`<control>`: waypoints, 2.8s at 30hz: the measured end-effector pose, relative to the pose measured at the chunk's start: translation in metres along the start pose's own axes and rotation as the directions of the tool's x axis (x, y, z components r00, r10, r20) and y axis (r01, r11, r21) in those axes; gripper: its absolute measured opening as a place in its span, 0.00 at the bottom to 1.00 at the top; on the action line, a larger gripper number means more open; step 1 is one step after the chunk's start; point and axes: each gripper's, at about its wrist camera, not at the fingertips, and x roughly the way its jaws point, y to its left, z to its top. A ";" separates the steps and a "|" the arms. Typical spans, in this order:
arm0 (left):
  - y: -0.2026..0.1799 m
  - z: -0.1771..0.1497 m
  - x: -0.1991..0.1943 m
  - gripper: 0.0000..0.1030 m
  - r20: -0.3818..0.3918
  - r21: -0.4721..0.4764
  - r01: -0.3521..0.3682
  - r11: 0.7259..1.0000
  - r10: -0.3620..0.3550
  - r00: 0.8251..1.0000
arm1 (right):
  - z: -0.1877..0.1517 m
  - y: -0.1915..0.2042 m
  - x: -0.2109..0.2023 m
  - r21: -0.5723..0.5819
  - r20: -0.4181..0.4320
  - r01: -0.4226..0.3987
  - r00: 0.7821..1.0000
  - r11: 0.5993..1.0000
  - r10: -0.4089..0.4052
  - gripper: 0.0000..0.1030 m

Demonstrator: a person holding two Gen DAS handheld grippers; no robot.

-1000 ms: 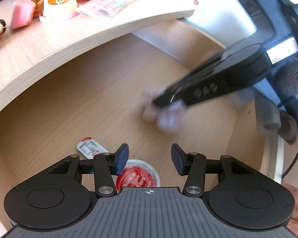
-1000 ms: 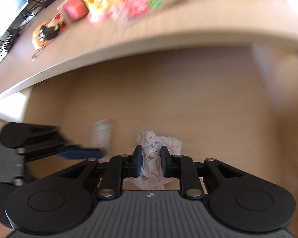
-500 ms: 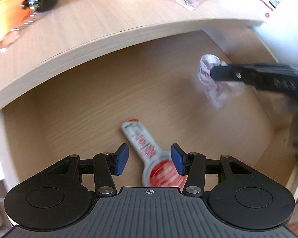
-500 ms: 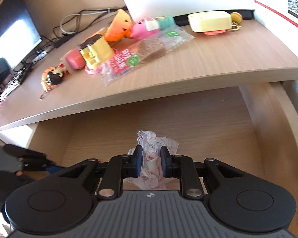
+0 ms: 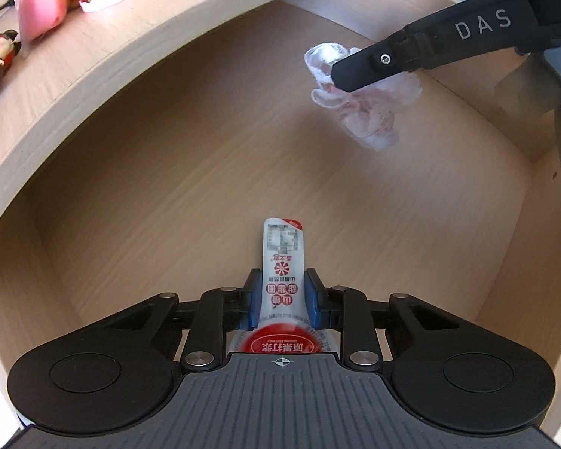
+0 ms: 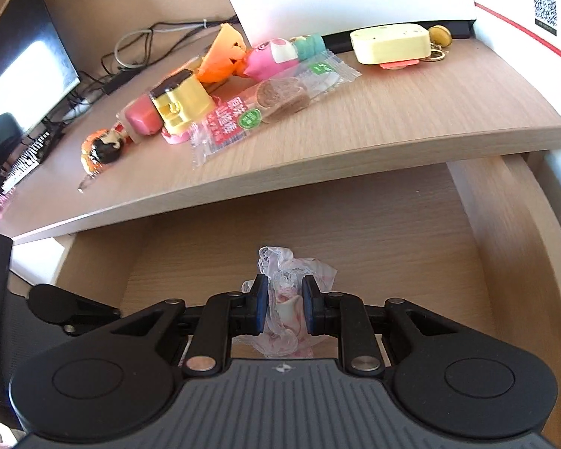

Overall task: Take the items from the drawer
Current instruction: 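Carry the lollipop and pink cloth onto the desktop and open both grippers, then withdraw both open grippers from the desktop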

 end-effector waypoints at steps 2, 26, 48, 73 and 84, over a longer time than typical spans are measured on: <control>-0.003 -0.004 -0.003 0.26 0.014 0.016 0.006 1.000 -0.007 1.000 | -0.001 0.003 -0.004 -0.010 -0.010 0.018 1.000 1.000 -0.018 0.18; 0.027 0.097 -0.162 0.26 0.652 0.007 0.086 0.996 -0.069 0.755 | 0.104 0.020 -0.074 -0.050 0.390 0.253 0.896 0.966 -0.215 0.18; 0.043 0.131 -0.096 0.31 0.663 -0.132 0.002 0.991 0.087 0.744 | 0.097 -0.013 -0.049 -0.075 0.498 0.239 0.850 0.968 -0.171 0.57; -0.109 -0.110 -0.173 0.30 0.721 -0.351 0.040 0.936 0.243 0.649 | -0.098 0.070 -0.146 -0.117 0.589 0.222 0.800 0.968 -0.112 0.70; -0.203 -0.236 -0.135 0.30 0.630 -0.401 -0.037 0.915 0.305 0.714 | -0.280 0.115 -0.186 -0.123 0.614 0.289 0.773 0.949 -0.156 0.80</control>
